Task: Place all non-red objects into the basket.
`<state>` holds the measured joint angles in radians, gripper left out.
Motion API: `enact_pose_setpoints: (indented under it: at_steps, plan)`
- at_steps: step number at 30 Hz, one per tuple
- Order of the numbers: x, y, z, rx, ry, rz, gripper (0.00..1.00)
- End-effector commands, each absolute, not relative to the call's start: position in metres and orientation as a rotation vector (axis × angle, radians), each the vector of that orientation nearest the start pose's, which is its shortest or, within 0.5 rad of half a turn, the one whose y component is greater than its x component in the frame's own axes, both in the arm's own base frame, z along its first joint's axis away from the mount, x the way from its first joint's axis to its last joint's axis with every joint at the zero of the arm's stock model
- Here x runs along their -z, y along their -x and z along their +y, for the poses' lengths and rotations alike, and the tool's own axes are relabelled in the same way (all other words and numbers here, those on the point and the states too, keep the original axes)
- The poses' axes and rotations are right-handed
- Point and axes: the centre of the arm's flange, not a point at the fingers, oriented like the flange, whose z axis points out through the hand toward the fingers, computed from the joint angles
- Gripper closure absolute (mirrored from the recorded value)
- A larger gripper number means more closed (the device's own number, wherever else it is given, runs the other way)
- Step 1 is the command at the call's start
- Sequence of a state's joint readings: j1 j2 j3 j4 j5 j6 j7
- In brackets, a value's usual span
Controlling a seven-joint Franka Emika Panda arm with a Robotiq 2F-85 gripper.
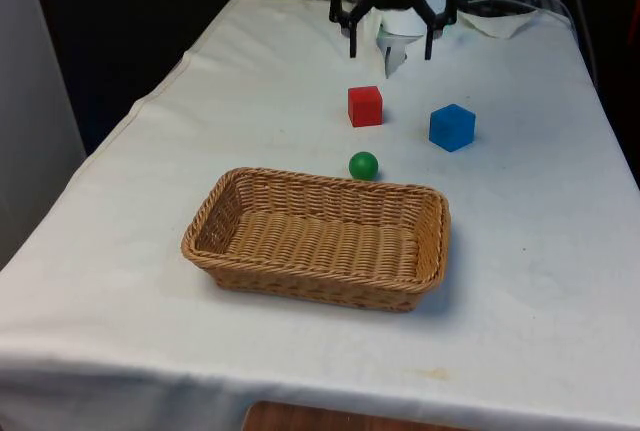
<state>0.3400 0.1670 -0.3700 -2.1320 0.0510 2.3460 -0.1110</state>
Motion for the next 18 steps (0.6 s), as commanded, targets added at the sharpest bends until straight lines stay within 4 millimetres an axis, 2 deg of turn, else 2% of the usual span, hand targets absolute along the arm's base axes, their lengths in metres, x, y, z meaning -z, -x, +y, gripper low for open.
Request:
enact_pose_setpoints:
  at_steps: [1,7,8,18]
  plan:
    - [-0.336,-0.569,-0.013,0.102,3.161,-0.084,0.00]
    - [-0.318,-0.571,-0.016,0.094,3.171,-0.079,0.00]
    - [-0.320,-0.571,-0.014,0.081,3.179,-0.079,0.00]
    - [-0.291,-0.571,-0.026,0.094,3.156,-0.061,0.00]
